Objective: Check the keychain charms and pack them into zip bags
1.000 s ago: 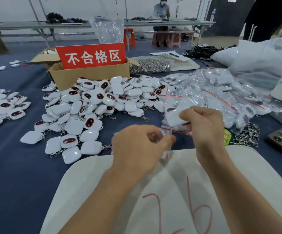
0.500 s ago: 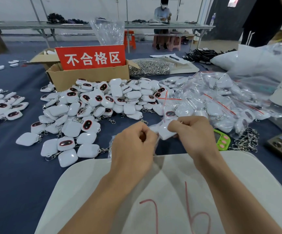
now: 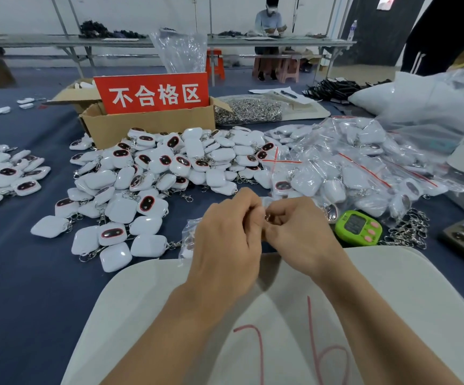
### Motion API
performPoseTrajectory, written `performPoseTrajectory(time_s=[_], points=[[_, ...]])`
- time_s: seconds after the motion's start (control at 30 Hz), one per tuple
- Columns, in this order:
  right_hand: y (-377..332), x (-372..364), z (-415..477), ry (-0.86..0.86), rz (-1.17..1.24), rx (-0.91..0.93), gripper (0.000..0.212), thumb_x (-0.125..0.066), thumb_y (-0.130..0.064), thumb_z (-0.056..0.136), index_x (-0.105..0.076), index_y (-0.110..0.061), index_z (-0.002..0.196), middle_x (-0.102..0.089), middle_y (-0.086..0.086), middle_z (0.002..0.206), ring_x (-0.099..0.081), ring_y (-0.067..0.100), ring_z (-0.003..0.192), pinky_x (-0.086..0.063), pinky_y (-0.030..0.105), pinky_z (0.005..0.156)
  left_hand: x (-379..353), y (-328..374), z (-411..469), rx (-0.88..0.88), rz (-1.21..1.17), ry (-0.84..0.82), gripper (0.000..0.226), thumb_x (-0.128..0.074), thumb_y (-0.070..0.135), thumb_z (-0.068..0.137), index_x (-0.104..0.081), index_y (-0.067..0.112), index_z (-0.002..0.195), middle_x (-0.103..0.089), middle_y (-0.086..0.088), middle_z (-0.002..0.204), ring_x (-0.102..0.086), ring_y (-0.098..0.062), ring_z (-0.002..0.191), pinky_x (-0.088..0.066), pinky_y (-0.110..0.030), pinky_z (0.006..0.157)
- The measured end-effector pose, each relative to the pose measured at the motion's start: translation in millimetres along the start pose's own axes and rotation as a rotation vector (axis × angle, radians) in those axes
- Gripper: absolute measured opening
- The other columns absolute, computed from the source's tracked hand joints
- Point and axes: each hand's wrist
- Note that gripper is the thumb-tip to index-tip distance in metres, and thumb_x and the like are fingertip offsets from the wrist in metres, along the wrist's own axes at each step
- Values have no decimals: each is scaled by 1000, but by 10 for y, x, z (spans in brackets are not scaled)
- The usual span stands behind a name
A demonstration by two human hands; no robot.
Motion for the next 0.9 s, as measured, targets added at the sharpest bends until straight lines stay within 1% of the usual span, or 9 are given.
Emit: performPoseTrajectory(time_s=[0.07,0.17,0.27,0.33,0.47,0.57,0.63,0.8,0.9], points=[[-12,-26,0,5,-87,20,22,-67,-38,75,-64,-46,55,-47,-12,44,-39,5,46,-32,15,45,-9,9,-6,-31,-42,10,15,-51,24,100,-55,20,86,-49,13,68,-44,-12,68,-33,-21,61],[-9,-17,-9,14,-185,-6,7,-72,-50,81,-71,-53,75,-55,-16,50,-49,1,51,-35,13,50,13,10,7,-23,-79,65,15,-51,25,102,-53,25,87,-50,16,67,-49,-7,67,-37,-18,62],[-49,-5,-23,79,-270,-64,59,-58,-74,61,-67,-52,115,-53,-16,54,-57,3,67,-48,27,69,67,-30,52,28,-77,174,15,-49,24,102,-50,28,87,-49,15,64,-49,2,65,-37,-11,63],[-131,-9,-44,116,-327,-10,68,-55,-74,58,-56,-52,122,-59,-16,66,-64,13,79,-53,33,75,101,-51,65,31,-115,173,18,-51,21,103,-51,27,86,-50,14,62,-51,3,62,-36,-8,60],[-109,63,-75,-2,-361,-42,49,-69,-47,64,-52,-40,110,-67,-11,79,-63,19,79,-53,33,72,124,-93,80,62,-182,131,21,-55,29,99,-51,33,80,-53,17,65,-48,-4,60,-34,-13,58],[-23,231,-41,-52,-504,-141,20,-70,-15,74,-66,-33,82,-62,-15,62,-60,14,68,-41,12,54,151,-250,165,222,-172,196,16,-58,32,98,-56,31,82,-58,17,67,-49,-6,59,-45,-25,62],[0,285,-18,11,-492,-184,31,-61,-3,73,-69,-31,61,-61,-14,51,-59,5,57,-38,9,47,178,-396,215,358,-127,194,15,-61,23,94,-60,35,86,-63,19,73,-55,-4,65,-47,-25,63],[-78,177,-31,420,-319,-197,27,-52,-10,74,-71,-24,62,-66,0,57,-64,25,58,-56,32,61,186,-668,260,503,-44,-90,35,-66,15,86,-68,41,109,-66,21,102,-59,-1,98,-42,-15,77],[-92,135,-45,662,-190,-59,24,-56,-16,80,-70,-31,68,-66,-7,79,-64,16,76,-46,23,75,163,-708,260,467,-65,-259,52,-70,22,86,-62,41,134,-57,23,123,-52,1,113,-40,-18,94]])
Point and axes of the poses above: each hand's wrist, its own z-axis towards the middle knuckle, its own x-axis out of the back of the hand, y = z × x
